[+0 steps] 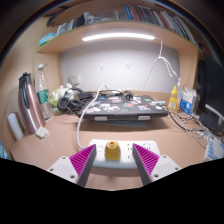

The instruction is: Unplug charger

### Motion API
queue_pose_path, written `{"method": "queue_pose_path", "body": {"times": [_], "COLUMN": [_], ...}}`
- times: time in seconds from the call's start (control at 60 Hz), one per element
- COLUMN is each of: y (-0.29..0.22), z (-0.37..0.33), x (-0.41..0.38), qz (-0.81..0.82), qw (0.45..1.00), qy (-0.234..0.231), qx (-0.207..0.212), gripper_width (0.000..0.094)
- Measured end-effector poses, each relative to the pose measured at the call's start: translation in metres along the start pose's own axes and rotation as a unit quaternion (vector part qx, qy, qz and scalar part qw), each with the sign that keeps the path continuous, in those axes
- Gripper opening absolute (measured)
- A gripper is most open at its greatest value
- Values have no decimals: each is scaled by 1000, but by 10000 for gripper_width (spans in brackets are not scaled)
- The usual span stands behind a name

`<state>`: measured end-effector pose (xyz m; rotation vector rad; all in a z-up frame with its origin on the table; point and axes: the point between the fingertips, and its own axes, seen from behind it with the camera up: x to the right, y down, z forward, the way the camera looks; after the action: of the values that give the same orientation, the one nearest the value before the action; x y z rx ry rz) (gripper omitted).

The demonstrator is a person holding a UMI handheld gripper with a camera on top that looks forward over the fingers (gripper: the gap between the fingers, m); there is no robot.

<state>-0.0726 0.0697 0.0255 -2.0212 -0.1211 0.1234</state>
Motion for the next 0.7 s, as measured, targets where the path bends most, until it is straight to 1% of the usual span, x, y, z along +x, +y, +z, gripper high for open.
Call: {"method": "queue_pose_path", "body": {"times": [0.05, 0.067, 0.083, 0.133, 0.167, 0.183, 0.283, 0.317, 0.367, 0.45, 0.55, 0.6, 0.65, 0.7], "y": [-3, -3, -4, -6, -6, -6, -8, -8, -9, -9, -13, -31, -62, -85], "z": [7, 8, 10, 13, 15, 14, 16, 16, 17, 16, 11, 2, -11, -24], "x": [1, 1, 2, 5, -4, -3, -6, -4, -4, -5, -6, -4, 4, 12], "qz": [0, 0, -1, -7, -2, 2, -11, -1, 22, 19, -2, 2, -3, -20], "qw": [1000, 1000, 1000, 1000, 1000, 1000, 1000, 1000, 1000, 1000, 1000, 1000, 998, 997], "qy": [9, 11, 15, 25, 4, 5, 4, 2, -6, -14, -19, -19, -5, 4], "qx": [4, 3, 4, 8, 6, 6, 9, 9, 10, 9, 7, 24, 60, 79], "gripper_width": [748, 759, 718, 513, 370, 315, 245, 197, 150, 122, 118, 116, 117, 115]}}
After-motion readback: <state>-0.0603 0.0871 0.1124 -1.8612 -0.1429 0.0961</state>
